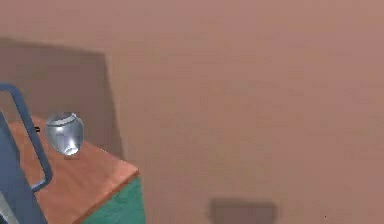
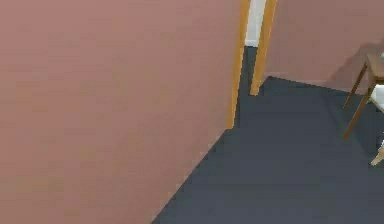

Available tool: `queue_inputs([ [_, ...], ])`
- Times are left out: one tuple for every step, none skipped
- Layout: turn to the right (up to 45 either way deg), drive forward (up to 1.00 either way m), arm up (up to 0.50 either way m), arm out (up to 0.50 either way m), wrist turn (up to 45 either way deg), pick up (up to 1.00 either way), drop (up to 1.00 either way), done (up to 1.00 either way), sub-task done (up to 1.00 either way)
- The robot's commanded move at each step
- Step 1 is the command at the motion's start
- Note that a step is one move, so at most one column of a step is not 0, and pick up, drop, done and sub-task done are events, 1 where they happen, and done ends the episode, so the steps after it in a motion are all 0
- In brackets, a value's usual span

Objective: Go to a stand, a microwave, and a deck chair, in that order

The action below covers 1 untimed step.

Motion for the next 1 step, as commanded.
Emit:
queue_inputs([
  [45.0,0.0,0.0,0.0,0.0,0.0,0.0,0.0,0.0],
])
